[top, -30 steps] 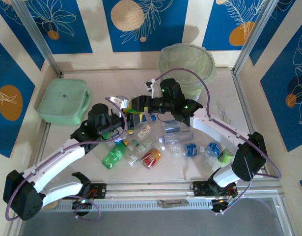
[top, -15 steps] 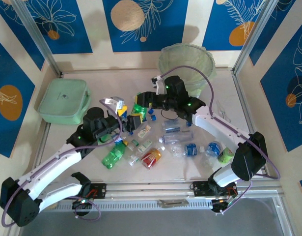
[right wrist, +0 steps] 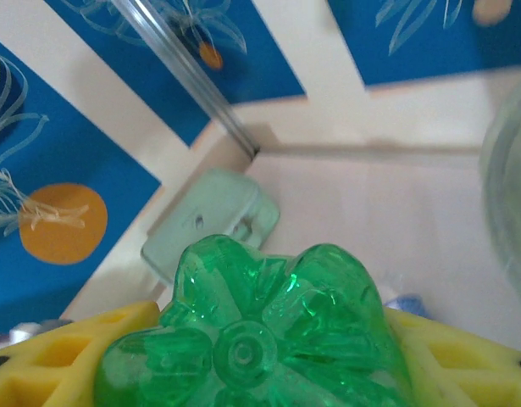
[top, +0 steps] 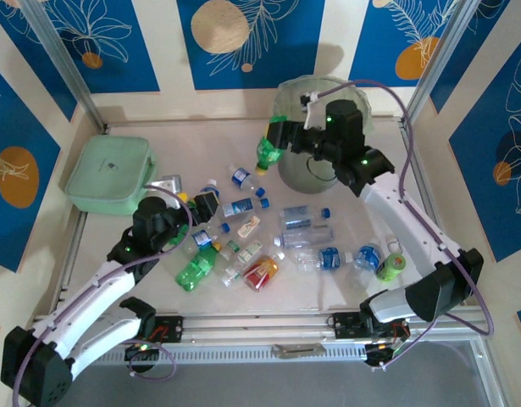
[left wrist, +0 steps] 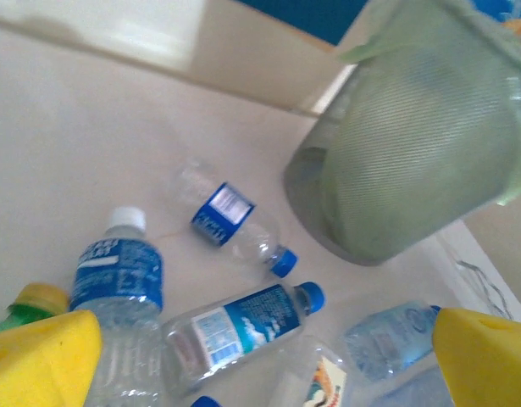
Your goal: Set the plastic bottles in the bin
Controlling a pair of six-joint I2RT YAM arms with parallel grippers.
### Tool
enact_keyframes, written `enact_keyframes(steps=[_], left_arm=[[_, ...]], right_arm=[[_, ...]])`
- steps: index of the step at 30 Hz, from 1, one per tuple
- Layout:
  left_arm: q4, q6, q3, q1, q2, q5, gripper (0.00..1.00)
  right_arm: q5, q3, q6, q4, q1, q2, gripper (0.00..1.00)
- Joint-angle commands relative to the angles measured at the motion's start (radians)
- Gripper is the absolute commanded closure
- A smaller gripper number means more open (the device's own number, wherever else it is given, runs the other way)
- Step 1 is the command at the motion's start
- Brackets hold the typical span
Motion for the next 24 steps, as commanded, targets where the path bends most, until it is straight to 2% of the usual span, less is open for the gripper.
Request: enact_keyframes(steps=[1,5,10,16,24], left_arm=[[0.055,-0.111,-0.021,0.033,0.027,0.040,0.01],[0.088,-0.136,-0.061,0.034,0.023,0.038,0.01],[0.080,-0.148,-0.089,0.034,0.011,0.059,0.01],[0.068,-0.146,-0.094,0.034,0.022,0.100,0.01],[0.091,-0.149,-0.075,0.033,0.068,0.153,0.00]], right_arm=[[0.073,0.070,-0.106,-0.020,-0.052,-0.032,0.39],[0.118,0.114,-0.120,0.012,-0.144,-0.025,0.40],[0.238,0.135,-0.175,0.069,-0.229,0.001,0.39],[0.361,0.175,-0.273,0.061,-0.263,0.080,0.39],[0.362,0.243,-0.259,-0.070,-0.277,0.230,0.39]])
